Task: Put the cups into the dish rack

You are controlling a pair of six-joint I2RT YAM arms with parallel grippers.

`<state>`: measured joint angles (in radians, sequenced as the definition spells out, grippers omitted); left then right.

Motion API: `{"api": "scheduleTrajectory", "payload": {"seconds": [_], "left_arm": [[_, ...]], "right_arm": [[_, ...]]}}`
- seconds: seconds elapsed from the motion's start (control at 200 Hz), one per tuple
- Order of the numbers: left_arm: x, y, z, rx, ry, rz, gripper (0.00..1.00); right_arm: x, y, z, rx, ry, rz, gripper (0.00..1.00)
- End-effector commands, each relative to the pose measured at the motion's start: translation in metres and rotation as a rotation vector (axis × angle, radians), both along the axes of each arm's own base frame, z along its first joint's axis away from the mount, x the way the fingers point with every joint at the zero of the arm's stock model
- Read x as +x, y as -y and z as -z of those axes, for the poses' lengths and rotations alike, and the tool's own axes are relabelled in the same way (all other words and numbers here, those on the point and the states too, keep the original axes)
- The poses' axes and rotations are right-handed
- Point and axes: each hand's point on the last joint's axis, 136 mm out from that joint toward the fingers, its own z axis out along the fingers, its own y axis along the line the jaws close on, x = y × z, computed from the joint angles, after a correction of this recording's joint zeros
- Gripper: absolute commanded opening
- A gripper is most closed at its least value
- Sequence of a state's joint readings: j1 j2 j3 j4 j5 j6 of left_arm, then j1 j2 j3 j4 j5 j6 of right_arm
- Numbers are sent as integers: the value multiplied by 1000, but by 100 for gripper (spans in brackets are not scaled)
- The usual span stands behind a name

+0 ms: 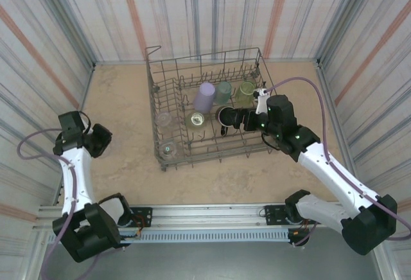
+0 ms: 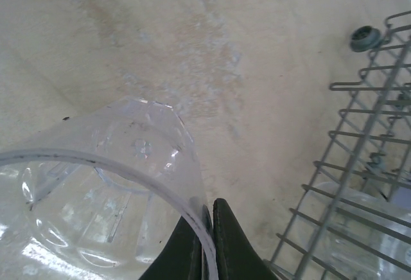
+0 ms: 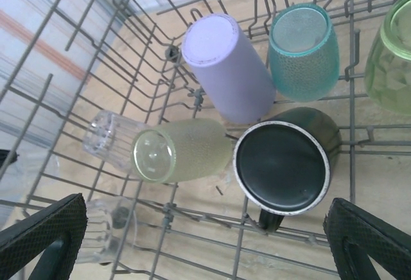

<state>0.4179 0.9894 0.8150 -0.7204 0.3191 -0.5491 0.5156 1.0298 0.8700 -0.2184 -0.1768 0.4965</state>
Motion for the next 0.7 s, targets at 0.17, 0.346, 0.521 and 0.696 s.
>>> {"api": "scheduleTrajectory", "payload": {"seconds": [0.17, 0.346, 0.521, 0.696], "left_arm": [[26, 19, -54, -48, 235, 120, 0], [43, 25, -69, -103, 304, 168, 0], [58, 26, -93, -145, 411, 169, 0], [72, 29, -118, -202, 512, 175, 0]], "right_arm": [[2, -20, -3, 43, -87, -2, 99], [5, -40, -9, 31, -95, -23, 99], [7, -62, -13, 19, -108, -52, 99], [11, -75, -20, 28, -110, -65, 99]]}}
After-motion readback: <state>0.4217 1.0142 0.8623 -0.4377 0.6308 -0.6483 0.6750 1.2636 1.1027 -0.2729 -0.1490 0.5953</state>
